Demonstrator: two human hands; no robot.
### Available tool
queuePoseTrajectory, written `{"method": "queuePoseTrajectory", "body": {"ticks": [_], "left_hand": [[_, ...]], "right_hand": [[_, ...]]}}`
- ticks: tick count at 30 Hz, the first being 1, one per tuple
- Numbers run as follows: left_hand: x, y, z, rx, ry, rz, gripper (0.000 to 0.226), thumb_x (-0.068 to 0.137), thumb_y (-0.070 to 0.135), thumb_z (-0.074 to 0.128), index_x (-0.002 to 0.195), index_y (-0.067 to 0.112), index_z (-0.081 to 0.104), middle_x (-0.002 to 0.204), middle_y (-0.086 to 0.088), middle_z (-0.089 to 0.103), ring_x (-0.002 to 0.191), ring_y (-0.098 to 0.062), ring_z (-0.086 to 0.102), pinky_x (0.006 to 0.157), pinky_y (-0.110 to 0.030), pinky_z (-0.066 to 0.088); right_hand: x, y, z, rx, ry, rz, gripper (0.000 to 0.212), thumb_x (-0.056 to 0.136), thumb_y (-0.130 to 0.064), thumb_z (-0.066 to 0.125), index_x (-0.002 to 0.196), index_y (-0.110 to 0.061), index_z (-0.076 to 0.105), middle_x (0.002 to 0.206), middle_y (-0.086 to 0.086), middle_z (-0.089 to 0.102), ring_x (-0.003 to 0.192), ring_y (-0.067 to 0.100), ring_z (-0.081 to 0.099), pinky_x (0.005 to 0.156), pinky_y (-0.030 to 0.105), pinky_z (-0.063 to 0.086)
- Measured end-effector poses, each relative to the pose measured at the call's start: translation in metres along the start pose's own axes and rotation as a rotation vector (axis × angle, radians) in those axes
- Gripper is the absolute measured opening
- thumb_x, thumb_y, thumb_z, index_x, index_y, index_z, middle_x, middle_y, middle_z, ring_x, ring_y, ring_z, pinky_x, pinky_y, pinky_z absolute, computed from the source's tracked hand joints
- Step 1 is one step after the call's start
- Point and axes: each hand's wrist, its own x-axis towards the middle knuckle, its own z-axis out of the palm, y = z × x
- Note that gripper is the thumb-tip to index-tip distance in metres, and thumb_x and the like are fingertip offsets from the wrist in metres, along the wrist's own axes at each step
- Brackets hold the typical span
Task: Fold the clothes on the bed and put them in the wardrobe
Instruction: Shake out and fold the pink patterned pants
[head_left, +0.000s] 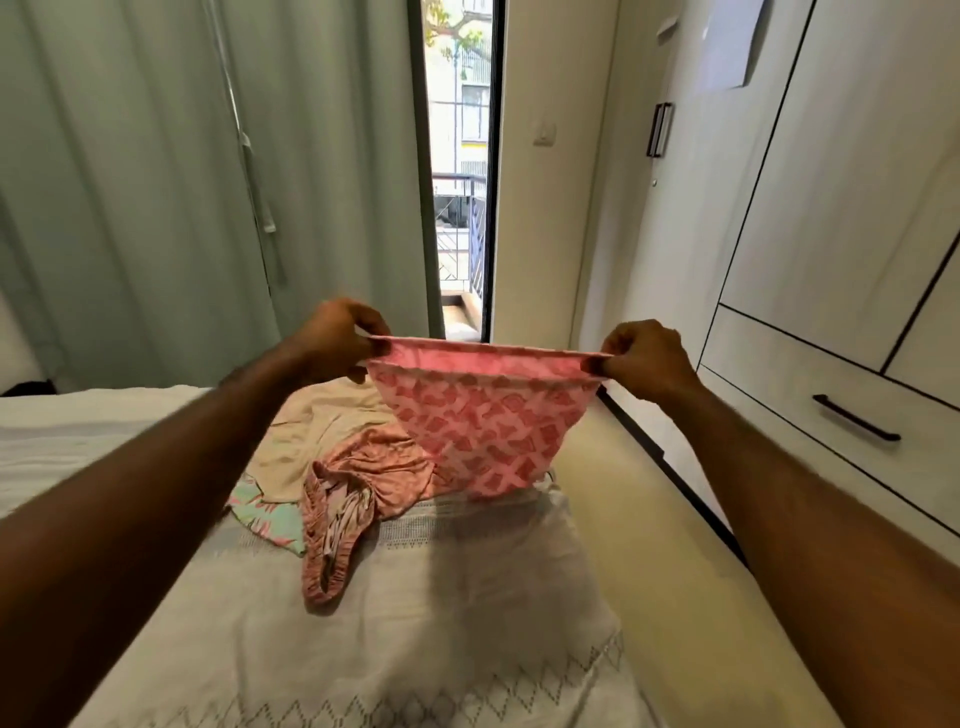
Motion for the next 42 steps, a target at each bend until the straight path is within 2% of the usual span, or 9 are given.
{"method": "queuePoseTrajectory", "body": {"ticks": [5,8,13,17,19,25,31,36,42], "left_hand": [[-0.011,0.026,-0.009,-0.232,-0.160,-0.072,0.031,0.096,0.036,0.064,0.095,0.007,0.075,0.086,-0.011,0.073,0.083,-0.023,0.067,0.080,-0.047,0.057],[-0.012,0.042,-0.011,-0.100,-0.039,-0.003,0.027,0.098,0.031,0.063,0.098,0.007,0.074,0.085,-0.013,0.074,0.079,-0.024,0.068,0.070,-0.039,0.059],[-0.010,0.065,-0.024,-0.096,0.159,0.046,0.024,0.099,0.022,0.063,0.099,0.000,0.071,0.080,-0.015,0.072,0.059,-0.017,0.071,0.051,-0.025,0.059],[-0.006,0.070,-0.057,-0.054,0.362,0.052,0.019,0.099,0.013,0.063,0.102,-0.004,0.069,0.088,-0.017,0.071,0.062,-0.020,0.070,0.051,-0.026,0.060],[-0.011,0.070,-0.075,0.105,0.348,0.100,0.015,0.096,0.006,0.065,0.104,-0.005,0.070,0.092,-0.018,0.070,0.061,-0.019,0.067,0.054,-0.028,0.062],[-0.044,0.081,-0.119,0.387,0.207,0.103,0.008,0.087,0.004,0.076,0.094,0.001,0.075,0.075,-0.008,0.071,0.047,-0.006,0.064,0.041,-0.012,0.047],[-0.085,0.119,-0.185,0.463,0.249,0.148,0.013,0.089,0.011,0.075,0.101,0.006,0.076,0.089,-0.004,0.072,0.057,-0.006,0.059,0.047,-0.017,0.043],[-0.107,0.136,-0.211,0.064,0.442,-0.103,0.015,0.097,0.018,0.068,0.094,0.003,0.066,0.079,-0.017,0.071,0.046,-0.017,0.068,0.034,-0.022,0.046],[-0.101,0.159,-0.150,-0.775,0.191,-0.224,0.035,0.100,-0.008,0.029,0.082,-0.001,0.058,0.078,-0.020,0.069,0.061,-0.024,0.067,0.049,-0.035,0.060]], "right_hand": [[-0.001,-0.044,-0.007,0.758,-0.037,0.461,0.018,0.092,0.006,0.049,0.095,-0.007,0.061,0.086,0.014,0.066,0.069,0.026,0.066,0.052,0.033,0.059],[-0.005,-0.059,-0.005,0.887,0.093,0.478,0.019,0.090,0.006,0.048,0.093,-0.005,0.063,0.079,0.012,0.066,0.072,0.026,0.068,0.062,0.040,0.063],[0.002,-0.055,-0.015,0.317,0.399,0.154,0.021,0.088,-0.013,0.068,0.104,-0.017,0.055,0.105,0.008,0.062,0.084,0.029,0.066,0.069,0.044,0.061],[-0.008,-0.067,-0.052,-0.243,-0.098,-0.333,0.027,0.086,-0.017,0.078,0.106,-0.018,0.061,0.101,0.004,0.064,0.077,0.023,0.064,0.056,0.028,0.049],[-0.014,-0.086,-0.069,-0.280,-0.352,-0.283,0.019,0.088,-0.011,0.075,0.102,-0.017,0.064,0.098,0.007,0.071,0.064,0.017,0.065,0.045,0.025,0.045],[-0.039,-0.143,-0.118,-0.107,-0.514,-0.323,0.005,0.094,-0.005,0.065,0.093,-0.010,0.063,0.079,0.007,0.073,0.065,0.019,0.058,0.045,0.027,0.042],[-0.054,-0.192,-0.176,0.146,-0.241,-0.372,0.013,0.095,-0.006,0.063,0.085,-0.014,0.059,0.075,0.011,0.062,0.059,0.017,0.051,0.045,0.024,0.038],[-0.075,-0.214,-0.172,0.234,-0.155,-0.440,0.020,0.094,-0.002,0.057,0.082,-0.017,0.059,0.069,0.010,0.063,0.060,0.020,0.054,0.045,0.023,0.034],[-0.106,-0.226,-0.116,0.140,-0.415,-0.369,0.008,0.097,-0.013,0.059,0.090,-0.015,0.062,0.075,0.012,0.066,0.063,0.021,0.063,0.051,0.027,0.040]]}}
